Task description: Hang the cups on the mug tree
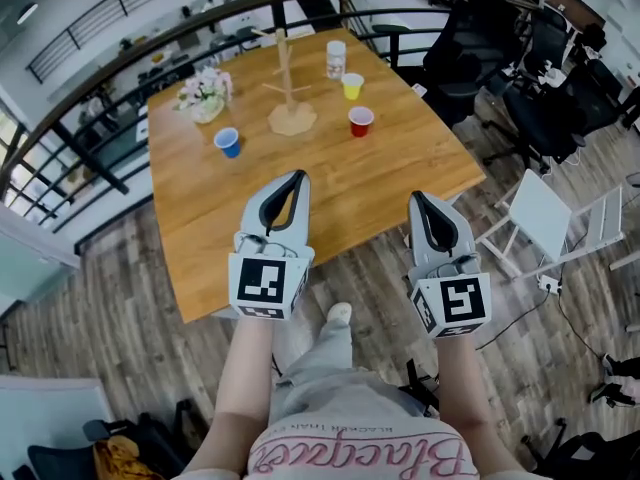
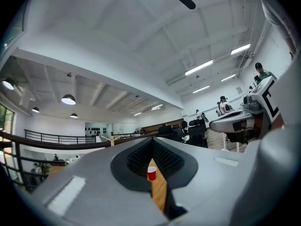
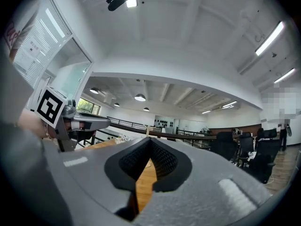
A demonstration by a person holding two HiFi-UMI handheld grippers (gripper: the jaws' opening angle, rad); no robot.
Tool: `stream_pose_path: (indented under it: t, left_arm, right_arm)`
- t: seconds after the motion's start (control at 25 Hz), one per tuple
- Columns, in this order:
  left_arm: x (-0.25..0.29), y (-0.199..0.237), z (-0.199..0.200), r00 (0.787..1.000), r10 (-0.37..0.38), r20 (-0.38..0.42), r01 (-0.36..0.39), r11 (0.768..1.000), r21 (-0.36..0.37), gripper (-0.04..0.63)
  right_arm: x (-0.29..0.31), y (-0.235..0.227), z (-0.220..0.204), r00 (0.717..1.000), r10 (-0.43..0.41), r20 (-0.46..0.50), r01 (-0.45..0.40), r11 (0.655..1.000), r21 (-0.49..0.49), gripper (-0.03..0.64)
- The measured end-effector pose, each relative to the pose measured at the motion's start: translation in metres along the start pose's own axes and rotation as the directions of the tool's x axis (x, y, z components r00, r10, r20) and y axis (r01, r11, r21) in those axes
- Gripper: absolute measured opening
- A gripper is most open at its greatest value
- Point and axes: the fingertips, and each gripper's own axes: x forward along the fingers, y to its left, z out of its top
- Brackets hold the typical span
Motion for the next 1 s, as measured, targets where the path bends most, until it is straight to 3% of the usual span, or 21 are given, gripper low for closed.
stream_pose_path:
  t: [0.52,1.0]
  left_arm:
    - [0.137,0.043,-0.035,0.997,-0.078,-0.014,0.076,0.994,-0.082,0.012]
    - [0.191,0.050,-0.061,0.993,-0.106,-0.044,0.101,0.989,-0.104,0.012]
  right_arm:
    - [0.122,-0.059,-0.021,0.998,-0.011,-0.062,0.010,1.000,-0.021,0.002]
    - [0.169,-0.081,-0.044,0.996,-0.005,-0.093,0.005,1.000,0.000,0.002]
